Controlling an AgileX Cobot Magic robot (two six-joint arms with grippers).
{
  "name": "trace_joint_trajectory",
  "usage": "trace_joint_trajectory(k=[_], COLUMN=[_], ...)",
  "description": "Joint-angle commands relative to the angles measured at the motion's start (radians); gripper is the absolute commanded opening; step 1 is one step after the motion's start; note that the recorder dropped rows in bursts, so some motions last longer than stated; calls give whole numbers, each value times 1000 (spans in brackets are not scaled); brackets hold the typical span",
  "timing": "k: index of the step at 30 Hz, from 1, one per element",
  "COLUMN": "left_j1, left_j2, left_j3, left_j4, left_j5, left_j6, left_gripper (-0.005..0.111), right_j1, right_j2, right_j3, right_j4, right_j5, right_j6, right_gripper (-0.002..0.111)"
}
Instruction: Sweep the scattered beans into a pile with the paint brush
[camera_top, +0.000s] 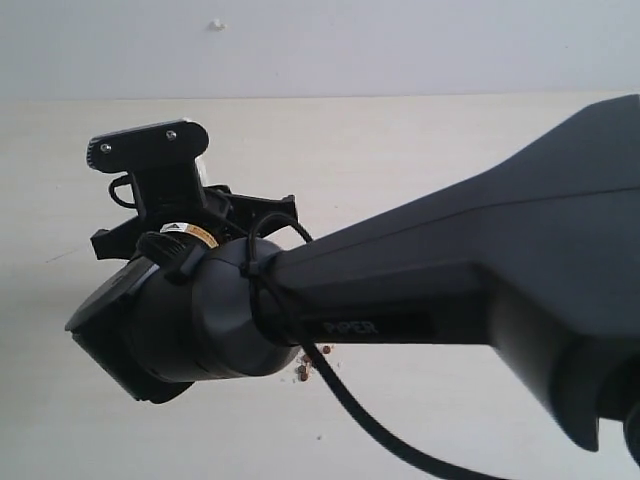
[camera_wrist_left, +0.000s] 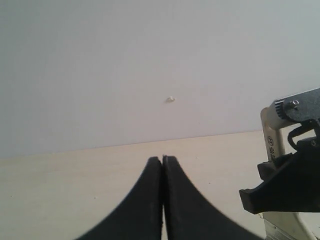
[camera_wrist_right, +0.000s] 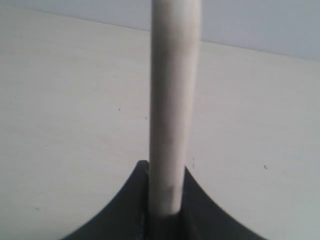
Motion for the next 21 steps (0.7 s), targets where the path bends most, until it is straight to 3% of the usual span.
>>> trace_joint_trajectory(k=[1,6,12,21], left_j1=[-5,-5,-5,-5], left_j2=[-6,-6,-6,-6], left_j3=[2,2,2,2], left_j4=[2,2,2,2], left_j5=[-1,-1,-1,-1], left_j6=[0,0,0,0], left_gripper=[0,0,0,0], right_j1=[1,1,-34,-306], right_j2=[-26,-110,-256,-449], right_j3=[2,2,52,274], right_j4=[-25,-76,-118,-318], right_j5=[29,119,391,1083], right_j6=[-35,-157,-377,-306], right_gripper=[0,0,0,0])
